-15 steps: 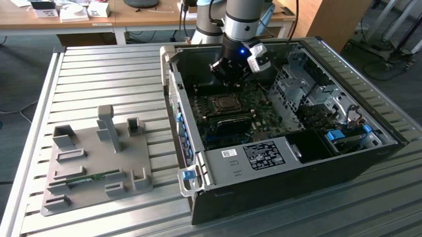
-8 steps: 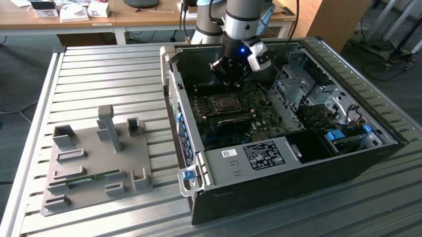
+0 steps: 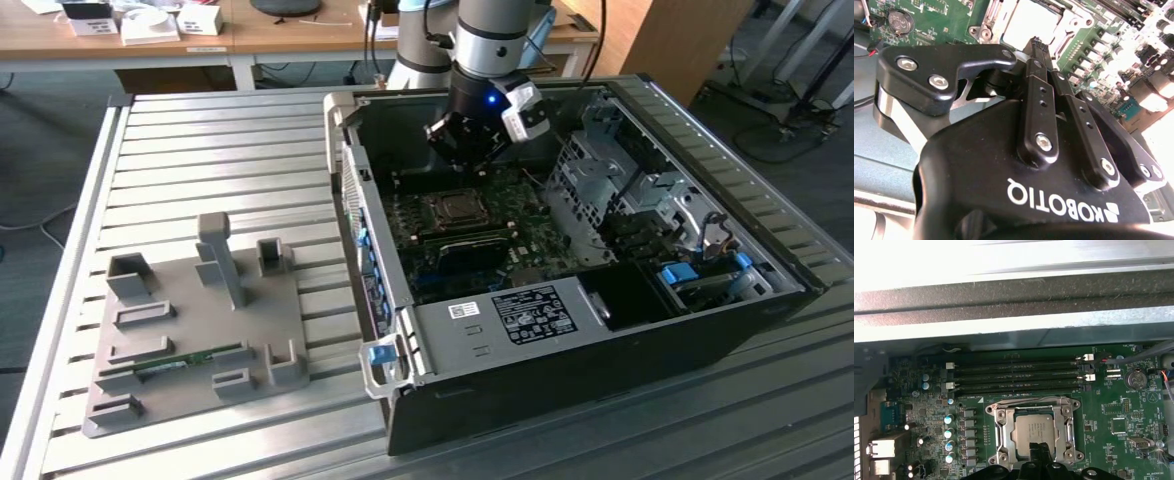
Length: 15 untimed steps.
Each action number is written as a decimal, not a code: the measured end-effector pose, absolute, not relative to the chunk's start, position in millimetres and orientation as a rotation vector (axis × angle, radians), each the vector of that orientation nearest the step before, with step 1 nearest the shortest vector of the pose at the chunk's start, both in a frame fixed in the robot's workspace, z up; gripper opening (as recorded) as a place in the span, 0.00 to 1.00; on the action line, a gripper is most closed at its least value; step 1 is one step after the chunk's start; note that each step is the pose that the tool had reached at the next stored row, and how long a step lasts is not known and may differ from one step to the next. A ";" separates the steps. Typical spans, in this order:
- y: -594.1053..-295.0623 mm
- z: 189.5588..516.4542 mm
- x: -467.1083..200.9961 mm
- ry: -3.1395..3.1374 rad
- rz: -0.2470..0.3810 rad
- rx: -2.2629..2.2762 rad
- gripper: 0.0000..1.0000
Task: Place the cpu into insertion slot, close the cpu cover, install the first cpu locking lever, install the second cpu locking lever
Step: 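Install the second cpu locking lever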
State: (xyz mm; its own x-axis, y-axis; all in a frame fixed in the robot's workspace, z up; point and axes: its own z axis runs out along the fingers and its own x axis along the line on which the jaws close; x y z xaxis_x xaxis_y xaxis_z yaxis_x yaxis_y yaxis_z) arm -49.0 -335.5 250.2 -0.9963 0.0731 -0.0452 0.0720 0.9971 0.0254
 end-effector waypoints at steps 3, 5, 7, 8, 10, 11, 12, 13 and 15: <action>-336.0 250.1 -49.0 3.093 0.037 0.113 0.11; -336.0 250.1 -49.0 3.093 0.037 0.113 0.11; -336.4 250.1 -49.0 3.093 0.037 0.112 0.11; -336.9 250.1 -49.0 3.093 0.037 0.112 0.11; -338.2 250.0 -49.0 3.093 0.037 0.113 0.11; -338.9 250.0 -49.0 3.093 0.037 0.113 0.11; -339.6 249.9 -49.0 3.093 0.037 0.113 0.11; -340.4 249.9 -49.0 3.093 0.037 0.113 0.11; -342.0 249.8 -49.0 3.093 0.037 0.113 0.11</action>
State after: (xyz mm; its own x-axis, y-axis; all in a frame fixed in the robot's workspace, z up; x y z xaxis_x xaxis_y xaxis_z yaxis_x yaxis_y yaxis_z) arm -49.0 -342.0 249.8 -0.9963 0.0732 -0.0452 0.0721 0.9971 0.0255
